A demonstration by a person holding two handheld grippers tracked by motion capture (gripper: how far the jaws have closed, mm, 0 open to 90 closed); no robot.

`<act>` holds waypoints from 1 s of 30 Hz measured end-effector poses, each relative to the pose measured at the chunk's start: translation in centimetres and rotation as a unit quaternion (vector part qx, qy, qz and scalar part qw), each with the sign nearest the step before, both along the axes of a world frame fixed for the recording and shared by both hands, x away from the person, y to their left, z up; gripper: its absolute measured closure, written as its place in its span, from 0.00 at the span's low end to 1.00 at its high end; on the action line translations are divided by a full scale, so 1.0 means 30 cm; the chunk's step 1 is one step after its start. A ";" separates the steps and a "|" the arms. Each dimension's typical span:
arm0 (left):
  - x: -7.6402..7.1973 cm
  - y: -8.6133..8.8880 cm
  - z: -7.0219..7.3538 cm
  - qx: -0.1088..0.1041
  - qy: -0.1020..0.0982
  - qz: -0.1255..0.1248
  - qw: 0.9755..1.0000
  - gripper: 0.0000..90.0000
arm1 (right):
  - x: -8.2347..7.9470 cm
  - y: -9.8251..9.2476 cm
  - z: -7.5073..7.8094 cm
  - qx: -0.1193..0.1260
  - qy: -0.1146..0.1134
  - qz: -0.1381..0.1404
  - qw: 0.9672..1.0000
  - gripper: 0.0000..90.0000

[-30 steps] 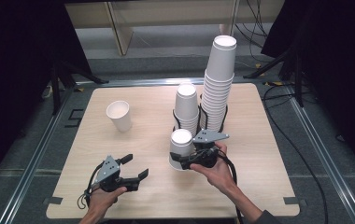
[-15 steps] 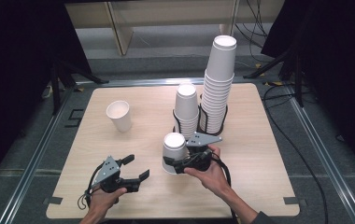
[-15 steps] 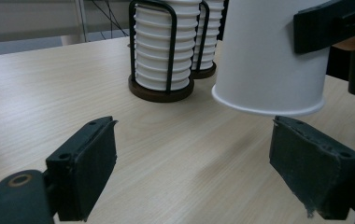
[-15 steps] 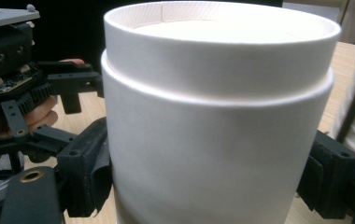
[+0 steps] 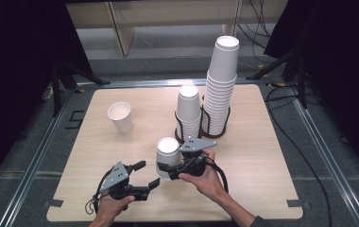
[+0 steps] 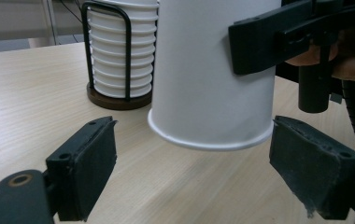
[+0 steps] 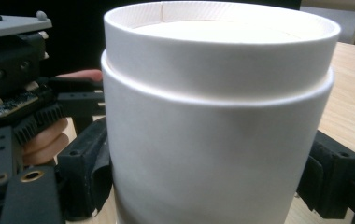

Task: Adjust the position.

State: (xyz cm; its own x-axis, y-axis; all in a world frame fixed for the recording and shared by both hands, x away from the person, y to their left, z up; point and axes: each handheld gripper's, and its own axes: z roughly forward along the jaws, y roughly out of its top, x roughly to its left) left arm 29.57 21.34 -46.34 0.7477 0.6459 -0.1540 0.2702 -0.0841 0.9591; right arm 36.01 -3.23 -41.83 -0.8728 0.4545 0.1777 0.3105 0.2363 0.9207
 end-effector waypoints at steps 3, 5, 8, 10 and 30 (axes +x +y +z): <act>0.002 -0.009 -0.004 -0.006 -0.002 -0.004 1.000 0.16 | -0.007 0.011 0.002 -0.001 -0.001 0.004 1.000 0.20; 0.000 -0.008 -0.002 -0.001 0.001 -0.002 1.000 0.16 | -0.011 0.023 0.000 0.007 -0.004 0.011 1.000 0.20; 0.000 -0.010 -0.002 -0.001 0.001 -0.006 1.000 0.16 | -0.017 0.036 -0.002 0.009 -0.011 0.010 1.000 0.20; 0.000 -0.012 -0.002 -0.002 0.001 -0.009 1.000 0.16 | -0.023 0.044 0.000 0.009 -0.009 0.014 1.000 0.21; 0.001 -0.034 -0.006 0.002 -0.005 -0.018 1.000 0.02 | -0.082 0.113 0.016 0.023 -0.014 0.065 0.998 0.21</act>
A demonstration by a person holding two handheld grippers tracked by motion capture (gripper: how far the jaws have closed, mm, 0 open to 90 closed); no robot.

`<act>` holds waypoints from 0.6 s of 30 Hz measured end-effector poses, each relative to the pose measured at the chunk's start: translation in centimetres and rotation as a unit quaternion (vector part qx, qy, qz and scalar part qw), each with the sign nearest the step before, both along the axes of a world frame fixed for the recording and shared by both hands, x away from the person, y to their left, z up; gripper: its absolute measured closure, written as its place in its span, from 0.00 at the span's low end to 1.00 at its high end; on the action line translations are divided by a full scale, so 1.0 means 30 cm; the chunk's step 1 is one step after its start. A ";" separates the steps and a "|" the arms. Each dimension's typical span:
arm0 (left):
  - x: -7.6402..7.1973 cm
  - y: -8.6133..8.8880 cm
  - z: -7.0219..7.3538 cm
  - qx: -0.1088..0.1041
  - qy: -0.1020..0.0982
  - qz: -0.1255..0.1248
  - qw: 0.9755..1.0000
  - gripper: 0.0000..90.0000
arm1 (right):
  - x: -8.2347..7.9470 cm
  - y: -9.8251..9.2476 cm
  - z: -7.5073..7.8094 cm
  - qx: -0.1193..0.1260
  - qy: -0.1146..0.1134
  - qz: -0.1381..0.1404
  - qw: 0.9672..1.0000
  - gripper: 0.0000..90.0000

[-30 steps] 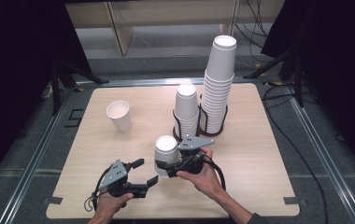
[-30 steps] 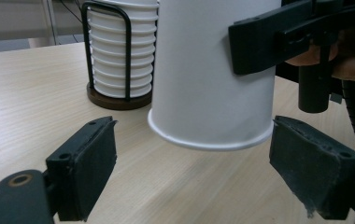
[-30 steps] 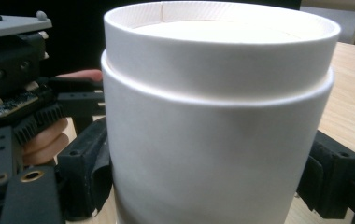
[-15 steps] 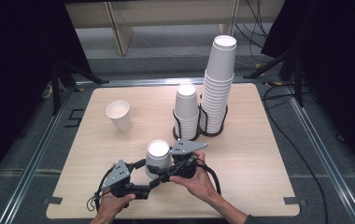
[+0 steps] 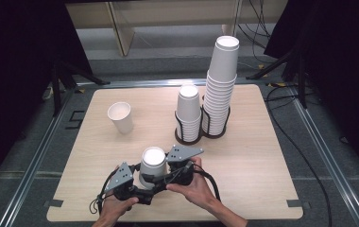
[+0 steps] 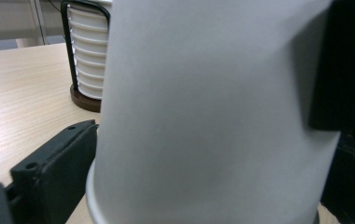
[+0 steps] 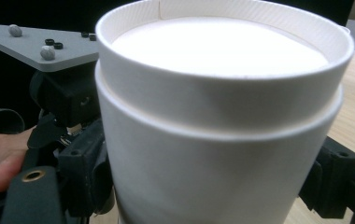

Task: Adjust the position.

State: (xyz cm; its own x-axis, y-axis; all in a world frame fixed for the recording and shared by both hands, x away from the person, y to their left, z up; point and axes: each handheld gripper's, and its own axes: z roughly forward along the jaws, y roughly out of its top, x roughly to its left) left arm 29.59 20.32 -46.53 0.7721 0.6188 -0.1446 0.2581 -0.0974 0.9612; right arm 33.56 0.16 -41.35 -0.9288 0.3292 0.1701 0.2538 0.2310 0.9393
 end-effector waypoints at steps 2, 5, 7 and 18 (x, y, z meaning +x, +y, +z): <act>-0.001 -0.003 -0.001 -0.005 -0.003 -0.002 1.000 0.03 | -0.003 0.000 0.002 -0.006 -0.003 -0.003 1.000 0.21; -0.005 0.000 0.001 0.003 -0.004 -0.002 1.000 0.05 | -0.008 -0.001 0.002 -0.008 0.006 -0.009 1.000 0.21; -0.004 0.000 0.002 0.002 -0.004 -0.001 1.000 0.06 | -0.003 -0.003 0.002 -0.008 0.004 -0.002 1.000 0.21; 0.001 0.005 0.003 0.023 -0.010 -0.004 1.000 0.09 | 0.008 -0.016 0.022 -0.012 0.005 -0.001 1.000 0.17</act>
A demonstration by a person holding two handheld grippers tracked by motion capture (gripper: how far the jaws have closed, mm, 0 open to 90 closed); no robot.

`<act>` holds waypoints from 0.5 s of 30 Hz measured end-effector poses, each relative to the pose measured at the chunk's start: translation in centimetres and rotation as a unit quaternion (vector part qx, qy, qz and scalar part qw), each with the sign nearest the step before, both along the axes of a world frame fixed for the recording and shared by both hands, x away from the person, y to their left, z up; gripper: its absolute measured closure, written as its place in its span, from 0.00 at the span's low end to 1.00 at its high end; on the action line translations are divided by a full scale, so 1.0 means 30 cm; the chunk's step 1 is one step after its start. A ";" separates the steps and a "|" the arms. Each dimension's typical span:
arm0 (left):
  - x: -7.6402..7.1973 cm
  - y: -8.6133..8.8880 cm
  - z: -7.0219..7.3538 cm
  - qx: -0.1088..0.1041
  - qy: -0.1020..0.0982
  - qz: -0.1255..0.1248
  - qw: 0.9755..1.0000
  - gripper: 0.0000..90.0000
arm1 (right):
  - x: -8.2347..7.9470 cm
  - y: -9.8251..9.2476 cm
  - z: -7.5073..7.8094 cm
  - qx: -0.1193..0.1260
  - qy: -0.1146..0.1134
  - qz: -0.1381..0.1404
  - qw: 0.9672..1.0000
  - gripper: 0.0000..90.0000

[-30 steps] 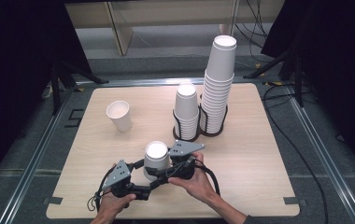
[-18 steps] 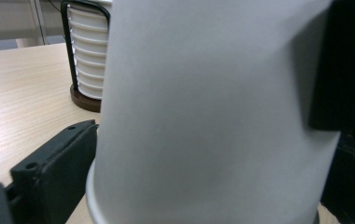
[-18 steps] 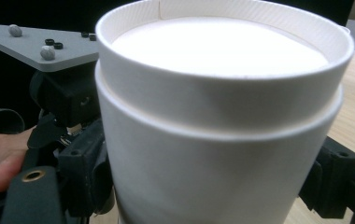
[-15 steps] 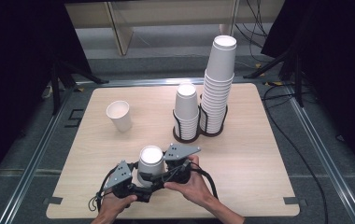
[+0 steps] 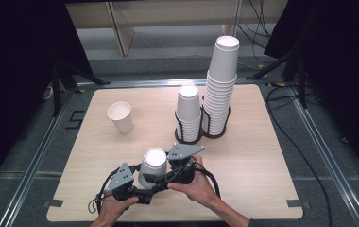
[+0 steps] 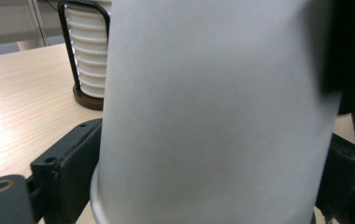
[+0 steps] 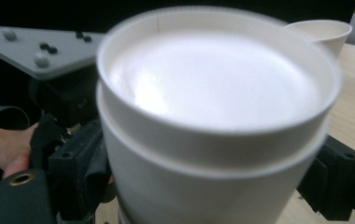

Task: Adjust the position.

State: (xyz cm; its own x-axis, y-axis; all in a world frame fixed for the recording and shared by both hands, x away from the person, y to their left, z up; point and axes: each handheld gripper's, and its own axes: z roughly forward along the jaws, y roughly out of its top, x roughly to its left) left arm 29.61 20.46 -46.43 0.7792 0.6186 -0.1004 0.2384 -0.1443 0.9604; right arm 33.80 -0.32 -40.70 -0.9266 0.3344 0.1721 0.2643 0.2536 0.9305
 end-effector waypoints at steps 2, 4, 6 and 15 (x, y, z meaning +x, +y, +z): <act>0.003 0.001 0.000 0.008 0.001 -0.002 1.000 0.09 | 0.001 -0.013 0.020 0.002 0.010 -0.001 1.000 0.17; 0.002 0.001 0.002 0.024 -0.001 -0.002 1.000 0.10 | 0.009 -0.023 0.039 -0.003 0.003 0.007 1.000 0.17; -0.001 0.001 0.007 0.047 -0.005 -0.007 0.999 0.10 | 0.013 -0.036 0.056 -0.022 0.008 0.015 1.000 0.17; -0.013 -0.018 0.007 0.131 -0.034 -0.037 0.990 0.11 | 0.023 -0.097 0.084 -0.082 0.028 0.057 0.995 0.18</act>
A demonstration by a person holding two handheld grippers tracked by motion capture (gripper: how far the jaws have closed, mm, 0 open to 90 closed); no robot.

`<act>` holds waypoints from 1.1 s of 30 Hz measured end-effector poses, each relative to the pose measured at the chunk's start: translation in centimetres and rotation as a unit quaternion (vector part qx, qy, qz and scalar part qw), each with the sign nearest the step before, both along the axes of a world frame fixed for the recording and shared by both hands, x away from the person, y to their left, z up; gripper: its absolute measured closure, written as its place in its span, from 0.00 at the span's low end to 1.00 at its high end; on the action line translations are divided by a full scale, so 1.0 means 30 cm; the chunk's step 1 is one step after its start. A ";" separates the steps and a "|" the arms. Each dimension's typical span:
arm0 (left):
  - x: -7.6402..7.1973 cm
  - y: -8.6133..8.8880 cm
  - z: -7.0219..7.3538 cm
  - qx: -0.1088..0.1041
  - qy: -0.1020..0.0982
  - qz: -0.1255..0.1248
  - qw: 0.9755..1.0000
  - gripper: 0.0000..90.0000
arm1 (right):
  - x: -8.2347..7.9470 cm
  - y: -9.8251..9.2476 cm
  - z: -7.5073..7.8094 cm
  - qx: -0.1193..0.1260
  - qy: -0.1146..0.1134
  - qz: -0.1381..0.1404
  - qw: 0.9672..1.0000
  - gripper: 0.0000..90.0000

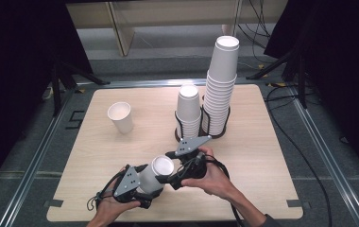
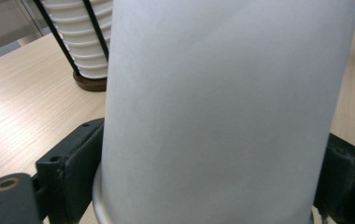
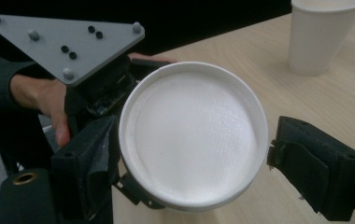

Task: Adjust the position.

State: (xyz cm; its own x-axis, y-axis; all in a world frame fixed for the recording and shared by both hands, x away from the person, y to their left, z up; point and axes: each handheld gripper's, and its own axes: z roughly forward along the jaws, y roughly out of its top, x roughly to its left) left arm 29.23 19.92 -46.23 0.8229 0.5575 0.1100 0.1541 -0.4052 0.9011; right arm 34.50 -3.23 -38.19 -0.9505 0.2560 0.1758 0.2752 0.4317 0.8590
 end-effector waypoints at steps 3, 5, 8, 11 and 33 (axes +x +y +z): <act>-0.006 -0.006 0.000 0.036 -0.005 -0.008 0.999 0.11 | -0.005 0.001 -0.005 -0.026 -0.002 0.013 1.000 0.18; -0.009 -0.009 -0.002 0.061 -0.004 -0.020 0.998 0.11 | -0.008 0.004 -0.009 -0.039 -0.001 0.019 0.999 0.18; -0.013 -0.014 -0.004 0.084 -0.008 -0.029 0.996 0.11 | -0.013 0.010 -0.018 -0.057 0.006 0.029 0.998 0.18; -0.016 -0.018 -0.007 0.096 -0.010 -0.033 0.995 0.11 | -0.015 0.019 -0.033 -0.067 0.010 0.038 0.997 0.20; -0.021 -0.020 -0.011 0.080 -0.034 -0.048 0.995 0.08 | -0.013 0.031 -0.062 -0.085 0.028 0.063 0.994 0.25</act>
State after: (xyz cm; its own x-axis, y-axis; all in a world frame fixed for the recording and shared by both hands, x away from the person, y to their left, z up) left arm 28.60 19.33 -46.55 0.8594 0.4476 0.2473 0.0492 -0.5537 0.8313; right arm 34.10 -2.29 -40.05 -0.9670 0.1654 0.1936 0.2545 0.6041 0.7552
